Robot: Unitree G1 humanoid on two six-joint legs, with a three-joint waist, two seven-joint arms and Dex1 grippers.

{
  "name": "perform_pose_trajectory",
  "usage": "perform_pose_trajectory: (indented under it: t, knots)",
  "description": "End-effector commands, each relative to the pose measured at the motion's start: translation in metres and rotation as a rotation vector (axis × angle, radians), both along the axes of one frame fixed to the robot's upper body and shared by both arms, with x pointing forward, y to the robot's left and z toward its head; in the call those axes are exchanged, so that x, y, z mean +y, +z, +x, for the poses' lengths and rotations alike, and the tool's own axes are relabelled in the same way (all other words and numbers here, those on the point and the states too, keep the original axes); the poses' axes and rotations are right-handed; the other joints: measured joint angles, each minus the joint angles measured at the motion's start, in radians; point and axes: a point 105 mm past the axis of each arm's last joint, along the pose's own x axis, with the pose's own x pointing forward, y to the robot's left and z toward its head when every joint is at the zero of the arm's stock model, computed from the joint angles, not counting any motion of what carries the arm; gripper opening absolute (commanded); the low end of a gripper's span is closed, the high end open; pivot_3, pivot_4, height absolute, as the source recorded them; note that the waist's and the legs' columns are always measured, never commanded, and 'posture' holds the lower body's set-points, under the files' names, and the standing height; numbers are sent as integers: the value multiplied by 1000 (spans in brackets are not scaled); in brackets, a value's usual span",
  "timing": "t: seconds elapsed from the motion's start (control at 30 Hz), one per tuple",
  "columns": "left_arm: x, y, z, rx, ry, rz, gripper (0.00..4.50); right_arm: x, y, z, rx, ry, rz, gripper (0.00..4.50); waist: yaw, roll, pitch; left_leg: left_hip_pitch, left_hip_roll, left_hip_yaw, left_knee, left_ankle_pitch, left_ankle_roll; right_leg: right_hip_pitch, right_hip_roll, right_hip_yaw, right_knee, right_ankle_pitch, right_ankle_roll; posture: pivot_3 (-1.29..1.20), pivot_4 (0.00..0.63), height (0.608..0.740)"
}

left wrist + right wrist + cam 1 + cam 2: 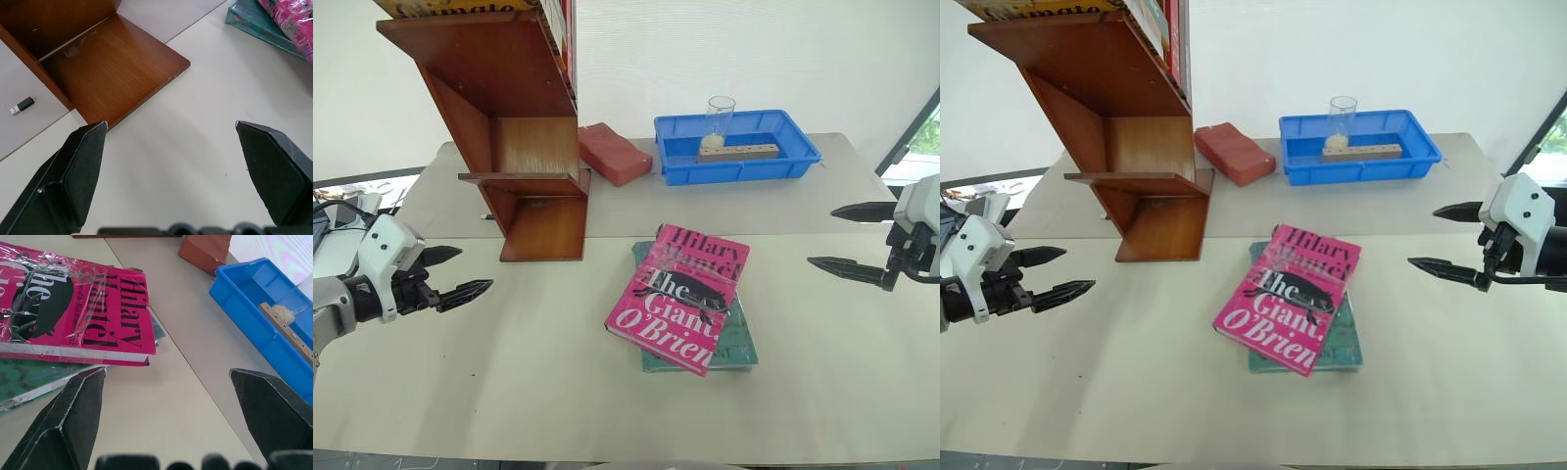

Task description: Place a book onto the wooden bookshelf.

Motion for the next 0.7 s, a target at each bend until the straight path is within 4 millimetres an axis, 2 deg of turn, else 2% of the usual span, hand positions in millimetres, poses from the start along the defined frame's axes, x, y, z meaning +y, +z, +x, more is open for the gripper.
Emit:
perform_pose_trajectory:
  t: [0.03, 0.13, 0.43, 0.7]
  knots:
    - [-3, 9, -2, -31, -25, 32, 4500, 4, 10, 1, -36, 11, -5, 4470, 0, 0, 0, 0, 0, 0, 0, 0, 0, 0, 0, 0, 0, 0, 0, 0, 150, 637]
    - [-2, 0, -5, -13, -33, 77, 4500, 5, 6, 2, -34, -7, -5, 4470, -2, 0, 0, 0, 0, 0, 0, 0, 0, 0, 0, 0, 0, 0, 0, 0, 150, 637]
    - [-3, 8, 0, -27, -53, 47, 4500, 3, 5, 9, -46, -53, -1, 4470, 3, 0, 0, 0, 0, 0, 0, 0, 0, 0, 0, 0, 0, 0, 0, 0, 150, 637]
    - [-4, 0, 4, -1, -76, 67, 4500, 0, 3, 10, -45, -83, -19, 4470, 2, 0, 0, 0, 0, 1, 0, 0, 0, 0, 0, 0, 0, 0, 0, 0, 150, 637]
